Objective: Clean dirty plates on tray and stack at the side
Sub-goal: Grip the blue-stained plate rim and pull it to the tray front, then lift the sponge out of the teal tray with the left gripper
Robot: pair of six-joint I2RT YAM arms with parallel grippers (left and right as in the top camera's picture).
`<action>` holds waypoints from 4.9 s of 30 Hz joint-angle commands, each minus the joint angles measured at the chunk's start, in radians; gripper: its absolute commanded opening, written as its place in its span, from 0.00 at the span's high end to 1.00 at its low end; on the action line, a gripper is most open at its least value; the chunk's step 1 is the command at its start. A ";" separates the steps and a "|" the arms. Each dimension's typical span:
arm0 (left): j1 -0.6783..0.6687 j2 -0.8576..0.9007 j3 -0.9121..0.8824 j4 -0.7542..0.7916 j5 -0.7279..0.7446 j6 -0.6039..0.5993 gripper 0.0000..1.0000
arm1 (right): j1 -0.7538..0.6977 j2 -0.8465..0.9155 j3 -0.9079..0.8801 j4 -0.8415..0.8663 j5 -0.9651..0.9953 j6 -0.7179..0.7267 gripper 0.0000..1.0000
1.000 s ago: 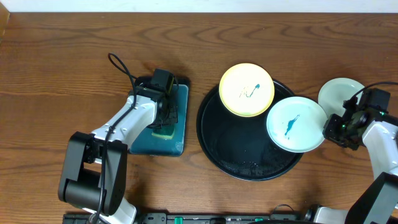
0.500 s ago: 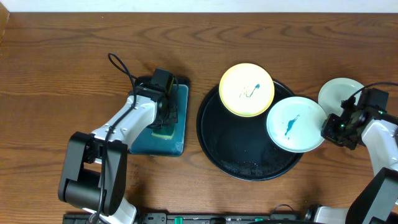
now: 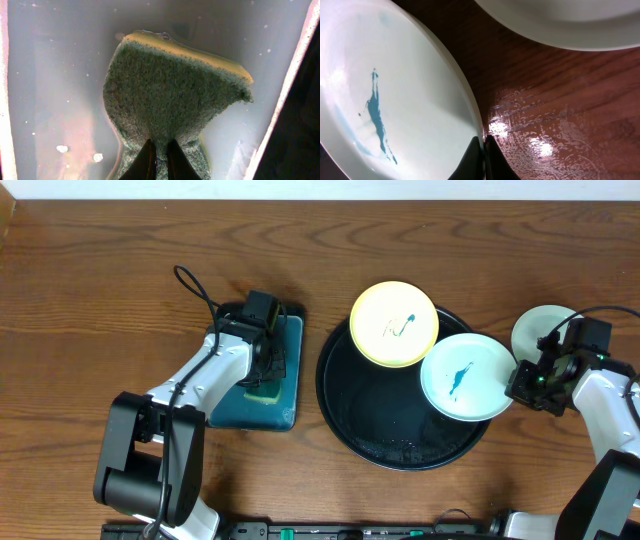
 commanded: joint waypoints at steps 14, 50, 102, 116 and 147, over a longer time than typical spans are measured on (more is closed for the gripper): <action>0.002 0.026 -0.025 -0.023 -0.004 0.009 0.92 | 0.019 -0.023 -0.004 -0.122 -0.121 0.008 0.99; 0.002 0.026 -0.025 -0.023 -0.004 0.008 0.92 | 0.418 0.007 -0.127 0.042 -0.153 0.137 0.99; 0.035 -0.219 0.040 -0.034 -0.005 0.013 0.93 | 0.443 0.008 -0.198 0.099 -0.209 0.181 0.99; 0.035 -0.118 -0.007 -0.030 -0.004 0.013 0.92 | 0.443 0.008 -0.198 0.101 -0.209 0.181 0.99; 0.035 0.105 -0.007 -0.023 -0.003 0.012 0.92 | 0.443 0.008 -0.198 0.100 -0.209 0.181 0.99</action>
